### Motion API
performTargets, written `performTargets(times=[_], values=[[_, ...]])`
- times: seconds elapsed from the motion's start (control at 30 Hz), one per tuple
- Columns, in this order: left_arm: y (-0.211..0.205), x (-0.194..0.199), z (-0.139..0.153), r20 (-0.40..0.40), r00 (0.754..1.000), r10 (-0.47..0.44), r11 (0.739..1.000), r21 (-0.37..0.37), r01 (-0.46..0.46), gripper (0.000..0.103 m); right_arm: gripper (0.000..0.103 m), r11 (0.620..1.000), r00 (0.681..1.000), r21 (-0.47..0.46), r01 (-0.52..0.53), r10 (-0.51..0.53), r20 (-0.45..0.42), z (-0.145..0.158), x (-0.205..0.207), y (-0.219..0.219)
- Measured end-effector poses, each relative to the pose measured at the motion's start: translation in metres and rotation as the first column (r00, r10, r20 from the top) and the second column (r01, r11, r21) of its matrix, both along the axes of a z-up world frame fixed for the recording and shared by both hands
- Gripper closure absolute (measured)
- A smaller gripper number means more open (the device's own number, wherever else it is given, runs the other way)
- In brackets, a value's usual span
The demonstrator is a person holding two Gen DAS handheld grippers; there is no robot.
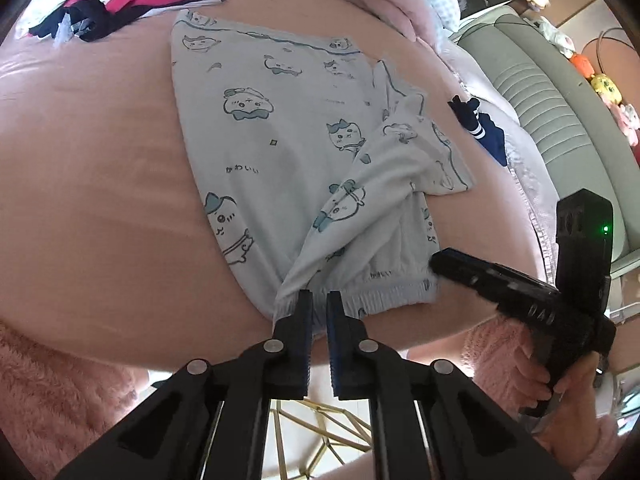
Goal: Fold clothes
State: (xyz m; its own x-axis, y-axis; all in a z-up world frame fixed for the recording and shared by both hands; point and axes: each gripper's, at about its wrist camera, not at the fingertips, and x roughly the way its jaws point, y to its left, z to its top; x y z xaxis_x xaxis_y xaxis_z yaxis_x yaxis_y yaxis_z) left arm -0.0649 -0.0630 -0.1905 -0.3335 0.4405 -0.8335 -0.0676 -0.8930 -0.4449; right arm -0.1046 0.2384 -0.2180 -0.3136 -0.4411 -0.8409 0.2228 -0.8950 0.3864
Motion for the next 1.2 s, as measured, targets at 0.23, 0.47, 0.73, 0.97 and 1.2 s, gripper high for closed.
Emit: performTargets(times=[0.23, 0.47, 0.73, 0.97, 1.2], values=[[0.081, -0.040, 0.050, -0.211, 0.941, -0.265, 0.962, -0.120, 0.244, 0.053, 0.060, 0.950, 0.954, -0.090, 0.298, -0.298, 0.014, 0.010, -0.011, 0.095], [0.215, -0.104, 0.031, -0.252, 0.854, -0.455, 0.876, -0.299, 0.379, 0.049, 0.060, 0.929, 0.929, -0.021, 0.369, -0.369, -0.019, 0.014, -0.061, 0.163], [0.275, -0.125, -0.014, -0.213, 0.833, -0.510, 0.818, -0.419, 0.394, 0.064, 0.058, 0.916, 0.923, -0.120, 0.383, -0.386, 0.000, 0.001, -0.056, 0.184], [0.235, -0.136, 0.021, -0.300, 0.878, -0.373, 0.900, -0.349, 0.263, 0.098, 0.058, 0.938, 0.949, -0.151, 0.312, -0.314, 0.012, 0.011, -0.075, 0.177], [0.113, -0.147, 0.069, -0.340, 0.929, -0.147, 0.983, -0.154, 0.099, 0.099, 0.058, 0.996, 0.993, 0.015, 0.083, -0.081, -0.085, 0.034, -0.140, 0.107]])
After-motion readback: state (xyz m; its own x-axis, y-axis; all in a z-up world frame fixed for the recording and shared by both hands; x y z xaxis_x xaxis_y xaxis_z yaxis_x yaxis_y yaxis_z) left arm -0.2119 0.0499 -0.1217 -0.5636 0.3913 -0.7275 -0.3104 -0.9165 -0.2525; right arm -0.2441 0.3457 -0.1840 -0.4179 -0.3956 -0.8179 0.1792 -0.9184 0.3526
